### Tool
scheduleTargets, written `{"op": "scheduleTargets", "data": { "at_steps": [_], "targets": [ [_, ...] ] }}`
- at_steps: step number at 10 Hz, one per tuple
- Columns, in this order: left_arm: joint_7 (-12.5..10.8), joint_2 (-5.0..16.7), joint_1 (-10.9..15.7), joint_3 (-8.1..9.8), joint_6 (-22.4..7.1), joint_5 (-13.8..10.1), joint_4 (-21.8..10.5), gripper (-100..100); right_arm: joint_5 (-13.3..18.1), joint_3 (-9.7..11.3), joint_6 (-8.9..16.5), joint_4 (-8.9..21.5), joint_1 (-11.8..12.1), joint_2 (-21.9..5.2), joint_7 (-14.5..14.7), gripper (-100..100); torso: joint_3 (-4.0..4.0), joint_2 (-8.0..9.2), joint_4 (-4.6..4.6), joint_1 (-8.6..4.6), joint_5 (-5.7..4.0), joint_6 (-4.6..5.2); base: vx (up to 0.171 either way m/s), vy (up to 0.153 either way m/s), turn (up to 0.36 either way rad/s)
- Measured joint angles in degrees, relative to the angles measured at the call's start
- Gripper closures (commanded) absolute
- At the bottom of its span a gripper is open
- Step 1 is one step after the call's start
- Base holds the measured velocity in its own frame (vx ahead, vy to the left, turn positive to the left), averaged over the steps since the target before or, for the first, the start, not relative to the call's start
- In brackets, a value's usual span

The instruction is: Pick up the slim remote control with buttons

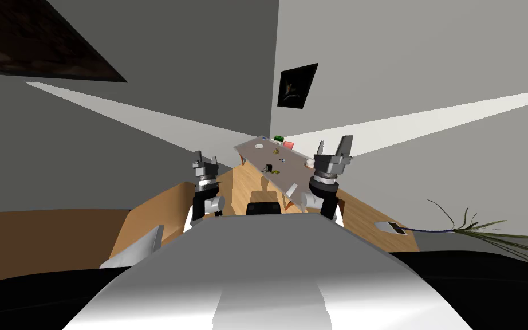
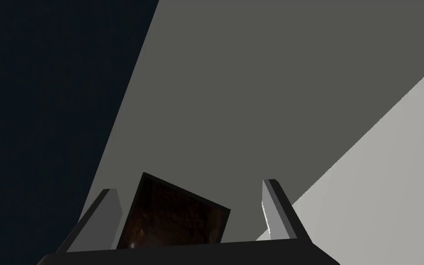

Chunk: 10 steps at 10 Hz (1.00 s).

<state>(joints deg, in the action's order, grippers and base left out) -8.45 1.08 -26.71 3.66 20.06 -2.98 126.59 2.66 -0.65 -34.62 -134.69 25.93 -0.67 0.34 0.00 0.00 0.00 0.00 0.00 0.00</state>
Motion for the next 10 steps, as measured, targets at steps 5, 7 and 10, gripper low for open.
{"op": "scheduleTargets", "data": {
  "at_steps": [5,7,10],
  "targets": [
    [0.0,0.0,0.0,-0.01,0.0,0.0,0.0,0,0.3,4.6,-0.2,5.6,-1.5,-5.7,6.9,-100,0.16,0.28,0.06,0.16,0.04,-0.02,-0.075,0.045,0.125],
    [0.0,0.0,0.0,0.0,0.0,0.0,0.0,0,0.7,7.0,-0.6,7.7,-1.4,-7.9,9.9,-100,0.14,0.23,0.06,0.13,0.03,0.01,-0.053,0.039,0.077],
    [0.0,0.0,0.0,0.0,0.0,0.0,0.0,0,1.2,10.3,-1.7,12.5,-2.4,-11.6,14.5,-100,0.13,0.21,0.05,0.12,0.03,0.02,-0.057,0.047,0.122]
  ]
}}
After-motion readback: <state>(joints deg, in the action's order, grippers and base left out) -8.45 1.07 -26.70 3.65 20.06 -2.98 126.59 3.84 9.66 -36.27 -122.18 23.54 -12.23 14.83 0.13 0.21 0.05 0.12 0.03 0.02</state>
